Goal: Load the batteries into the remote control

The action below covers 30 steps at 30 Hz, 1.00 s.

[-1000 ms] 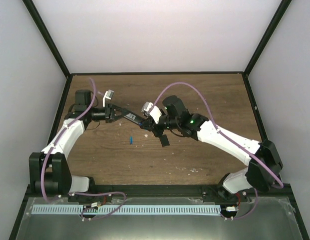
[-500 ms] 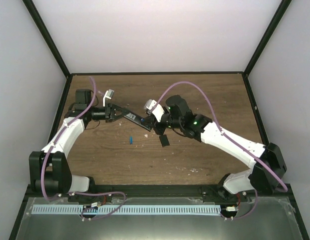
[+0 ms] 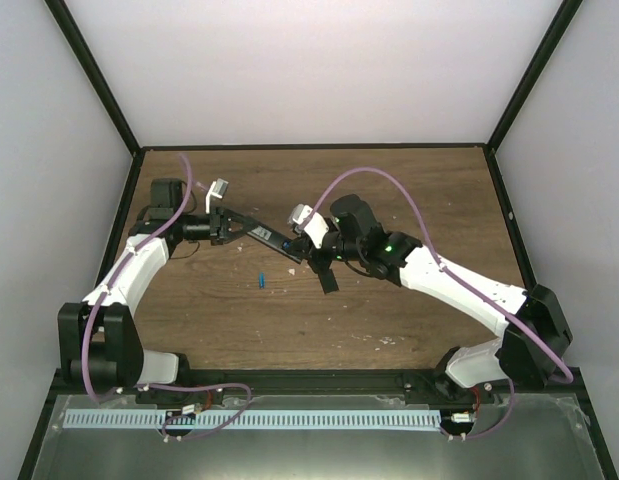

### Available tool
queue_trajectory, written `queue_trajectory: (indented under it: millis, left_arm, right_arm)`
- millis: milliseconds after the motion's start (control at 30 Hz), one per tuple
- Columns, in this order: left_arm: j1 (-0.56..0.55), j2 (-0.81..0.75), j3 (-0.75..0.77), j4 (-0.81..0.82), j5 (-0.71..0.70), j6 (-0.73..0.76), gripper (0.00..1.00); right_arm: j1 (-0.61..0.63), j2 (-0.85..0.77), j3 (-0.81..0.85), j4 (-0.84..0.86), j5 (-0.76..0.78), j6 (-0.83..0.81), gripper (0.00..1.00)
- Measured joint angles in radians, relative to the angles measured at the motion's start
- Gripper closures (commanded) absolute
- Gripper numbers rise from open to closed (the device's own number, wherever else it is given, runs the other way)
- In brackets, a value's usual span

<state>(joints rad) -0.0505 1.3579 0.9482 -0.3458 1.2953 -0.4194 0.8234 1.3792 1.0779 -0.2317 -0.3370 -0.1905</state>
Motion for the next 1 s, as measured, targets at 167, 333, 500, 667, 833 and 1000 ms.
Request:
queue_trajectory:
  millis: [167, 333, 500, 667, 833, 1000]
  left_arm:
    - [0.000, 0.000, 0.000, 0.000, 0.003, 0.000, 1.00]
    - [-0.001, 0.000, 0.000, 0.000, 0.000, 0.000, 1.00]
    - [-0.001, 0.000, 0.000, 0.003, 0.000, 0.000, 1.00]
    - [-0.001, 0.000, 0.000, 0.008, 0.001, -0.001, 1.00]
    - [-0.001, 0.000, 0.000, 0.012, 0.000, -0.003, 1.00]
    - [-0.001, 0.000, 0.003, 0.020, -0.010, -0.003, 1.00]
  right_arm:
    - [0.000, 0.000, -0.009, 0.001, 0.000, 0.000, 0.96]
    - [0.000, 0.000, -0.013, 0.002, 0.000, -0.005, 0.93]
    - [0.000, 0.000, -0.013, -0.007, 0.000, -0.011, 0.90]
    - [0.000, 0.000, -0.013, -0.014, 0.002, -0.013, 0.82]
    - [0.000, 0.000, -0.013, -0.024, 0.009, -0.019, 0.62]
    - [0.008, -0.023, -0.013, -0.034, 0.017, -0.022, 0.42]
